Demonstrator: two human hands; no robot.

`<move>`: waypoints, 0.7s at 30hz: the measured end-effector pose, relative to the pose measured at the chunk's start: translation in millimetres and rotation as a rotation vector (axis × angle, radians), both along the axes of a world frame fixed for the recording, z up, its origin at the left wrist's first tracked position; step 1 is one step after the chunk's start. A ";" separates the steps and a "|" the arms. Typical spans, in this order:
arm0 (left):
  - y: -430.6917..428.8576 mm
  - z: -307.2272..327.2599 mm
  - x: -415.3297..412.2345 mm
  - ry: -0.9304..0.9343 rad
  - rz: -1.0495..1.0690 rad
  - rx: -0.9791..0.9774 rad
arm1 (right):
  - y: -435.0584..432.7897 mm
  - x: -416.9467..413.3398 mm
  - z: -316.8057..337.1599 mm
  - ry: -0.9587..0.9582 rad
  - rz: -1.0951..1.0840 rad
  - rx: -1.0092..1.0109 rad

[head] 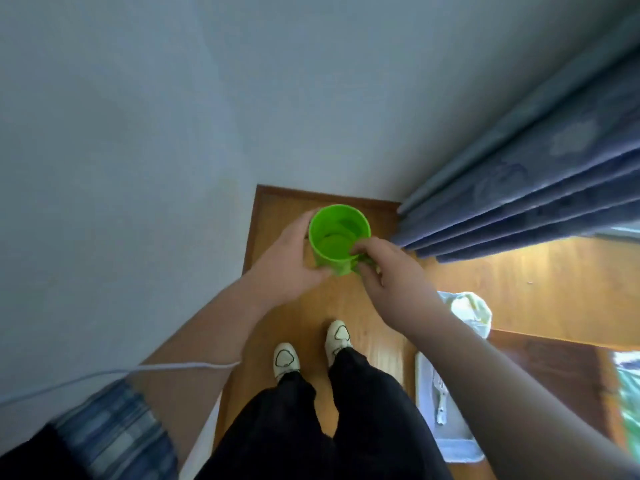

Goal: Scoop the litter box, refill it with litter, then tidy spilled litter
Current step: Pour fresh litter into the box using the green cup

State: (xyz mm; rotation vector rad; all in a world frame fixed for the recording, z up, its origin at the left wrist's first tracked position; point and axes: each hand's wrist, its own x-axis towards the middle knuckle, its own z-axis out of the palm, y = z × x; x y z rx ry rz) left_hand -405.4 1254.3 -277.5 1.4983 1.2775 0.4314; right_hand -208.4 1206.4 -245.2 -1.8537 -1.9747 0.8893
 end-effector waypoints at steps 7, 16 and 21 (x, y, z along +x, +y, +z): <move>-22.4 119.8 69.5 -0.211 -0.139 0.006 | -68.6 57.9 143.2 0.150 -0.274 0.234; -82.4 177.4 214.0 -0.299 -0.376 -0.003 | -176.7 164.5 193.3 0.270 -0.689 0.424; -137.2 191.6 310.6 -0.312 -0.461 -0.013 | -248.7 246.5 197.2 0.269 -0.824 0.406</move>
